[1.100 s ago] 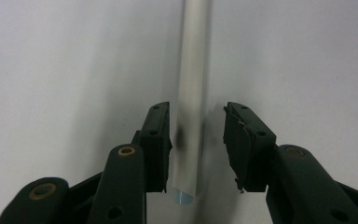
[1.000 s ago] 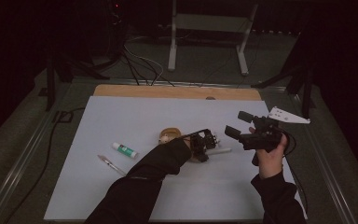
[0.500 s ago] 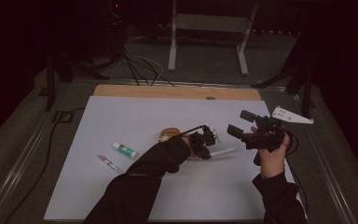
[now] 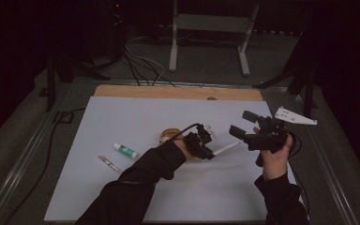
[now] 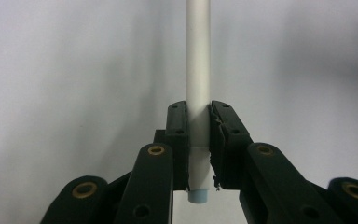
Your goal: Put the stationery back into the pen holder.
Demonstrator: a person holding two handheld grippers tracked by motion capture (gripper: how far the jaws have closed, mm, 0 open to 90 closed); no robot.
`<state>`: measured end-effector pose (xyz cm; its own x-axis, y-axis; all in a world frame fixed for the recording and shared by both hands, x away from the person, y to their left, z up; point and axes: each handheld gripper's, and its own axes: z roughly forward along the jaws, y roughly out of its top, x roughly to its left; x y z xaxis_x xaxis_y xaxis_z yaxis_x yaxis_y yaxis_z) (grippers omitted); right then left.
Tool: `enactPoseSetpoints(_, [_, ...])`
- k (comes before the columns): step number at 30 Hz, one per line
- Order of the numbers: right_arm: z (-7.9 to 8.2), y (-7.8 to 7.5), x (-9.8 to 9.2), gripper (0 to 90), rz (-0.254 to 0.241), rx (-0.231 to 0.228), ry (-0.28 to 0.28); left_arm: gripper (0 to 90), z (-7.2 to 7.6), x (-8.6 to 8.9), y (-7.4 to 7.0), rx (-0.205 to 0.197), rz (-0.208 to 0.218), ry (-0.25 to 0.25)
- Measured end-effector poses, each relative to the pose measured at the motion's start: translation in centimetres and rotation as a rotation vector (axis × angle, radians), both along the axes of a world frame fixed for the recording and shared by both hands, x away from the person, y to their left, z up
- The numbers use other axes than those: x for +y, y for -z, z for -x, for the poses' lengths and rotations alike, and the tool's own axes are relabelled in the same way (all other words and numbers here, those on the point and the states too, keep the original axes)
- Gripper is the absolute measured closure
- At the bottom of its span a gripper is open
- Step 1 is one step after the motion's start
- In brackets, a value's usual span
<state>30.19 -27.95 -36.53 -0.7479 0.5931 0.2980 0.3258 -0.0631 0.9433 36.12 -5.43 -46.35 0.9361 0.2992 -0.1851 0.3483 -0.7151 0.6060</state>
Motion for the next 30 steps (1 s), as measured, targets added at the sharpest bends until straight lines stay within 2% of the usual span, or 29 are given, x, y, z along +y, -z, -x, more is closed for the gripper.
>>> enactPoseSetpoints(13, [0.1, 0.1, 0.4, 0.0, 0.012, 0.008, -0.006, 80.1, 1.8, 3.2, -1.8, 0.006, 0.116, -0.045])
enactPoseSetpoints(16, [0.1, 0.2, 0.7, 0.0, 0.017, 0.014, -0.009, 80.0, 2.3, 4.2, -2.1, 0.001, 0.139, -0.072])
enactPoseSetpoints(18, [0.1, 0.3, 0.8, 0.0, 0.027, 0.013, -0.002, 80.0, 2.7, 4.9, -2.2, 0.003, 0.163, -0.091])
enactPoseSetpoints(20, [0.1, 0.3, 1.0, 0.0, 0.026, 0.017, -0.003, 80.0, 3.1, 5.6, -2.3, -0.015, 0.177, -0.107])
enactPoseSetpoints(24, [0.0, 0.5, 1.3, 0.0, 0.026, 0.028, 0.000, 79.9, 3.7, 6.8, -2.4, -0.023, 0.206, -0.129])
enactPoseSetpoints(30, [0.0, 0.9, 1.7, 0.0, 0.020, 0.040, 0.012, 79.9, 4.8, 8.8, -2.1, -0.018, 0.256, -0.154])
